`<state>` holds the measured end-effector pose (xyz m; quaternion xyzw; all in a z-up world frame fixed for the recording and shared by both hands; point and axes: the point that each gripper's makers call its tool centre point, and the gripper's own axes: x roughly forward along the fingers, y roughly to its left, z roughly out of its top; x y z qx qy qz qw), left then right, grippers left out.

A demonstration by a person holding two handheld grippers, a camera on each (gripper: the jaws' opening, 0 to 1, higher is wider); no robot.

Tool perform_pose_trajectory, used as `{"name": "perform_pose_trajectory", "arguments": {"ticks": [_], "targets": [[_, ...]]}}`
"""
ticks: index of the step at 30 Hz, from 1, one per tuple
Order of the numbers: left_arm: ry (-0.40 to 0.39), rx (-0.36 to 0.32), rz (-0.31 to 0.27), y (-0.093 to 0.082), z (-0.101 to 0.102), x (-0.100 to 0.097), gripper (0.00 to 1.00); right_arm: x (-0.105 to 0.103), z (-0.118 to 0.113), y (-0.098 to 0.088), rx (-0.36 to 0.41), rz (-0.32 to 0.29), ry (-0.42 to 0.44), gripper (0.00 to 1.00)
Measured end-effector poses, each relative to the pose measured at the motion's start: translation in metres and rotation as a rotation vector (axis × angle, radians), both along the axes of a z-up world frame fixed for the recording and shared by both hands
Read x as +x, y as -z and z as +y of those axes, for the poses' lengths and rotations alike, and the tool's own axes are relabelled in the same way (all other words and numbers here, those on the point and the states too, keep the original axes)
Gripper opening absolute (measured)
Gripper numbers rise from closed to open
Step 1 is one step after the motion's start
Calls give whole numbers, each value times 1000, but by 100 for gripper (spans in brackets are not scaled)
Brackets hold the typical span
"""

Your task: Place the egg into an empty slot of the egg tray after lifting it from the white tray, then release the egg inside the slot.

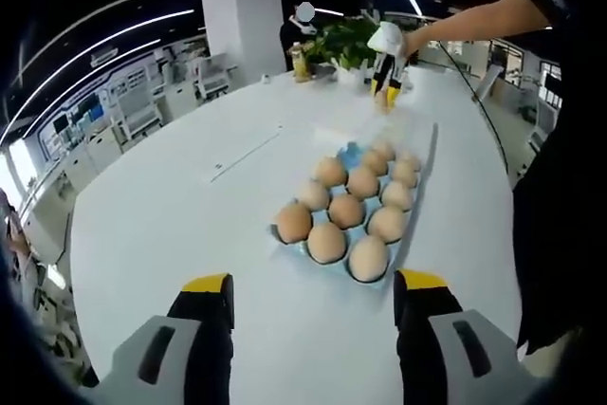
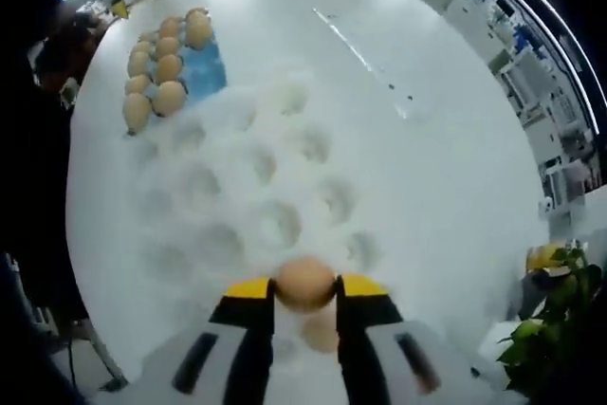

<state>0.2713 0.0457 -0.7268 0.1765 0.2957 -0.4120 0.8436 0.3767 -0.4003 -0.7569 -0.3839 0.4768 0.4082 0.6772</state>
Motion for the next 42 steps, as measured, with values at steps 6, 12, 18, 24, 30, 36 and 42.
{"name": "perform_pose_trajectory", "arguments": {"ticks": [6, 12, 18, 24, 30, 36, 42], "targets": [[18, -2, 4, 3, -4, -2, 74, -6, 17, -12, 33, -15, -29, 24], [42, 5, 13, 6, -7, -6, 78, -9, 23, -14, 33, -10, -46, 24], [45, 6, 25, 8, -6, -8, 82, -11, 30, -14, 36, -12, -60, 24], [42, 3, 17, 7, -6, -7, 81, -16, 41, -15, 42, -4, -84, 24], [36, -5, 3, 4, -6, -5, 78, -18, 55, -15, 50, -3, -110, 24], [32, -5, -14, 2, -4, -2, 77, -17, 79, -17, 88, -10, -146, 24], [32, -5, -12, 1, -4, -2, 76, -16, 109, -21, 119, -16, -190, 24]]}}
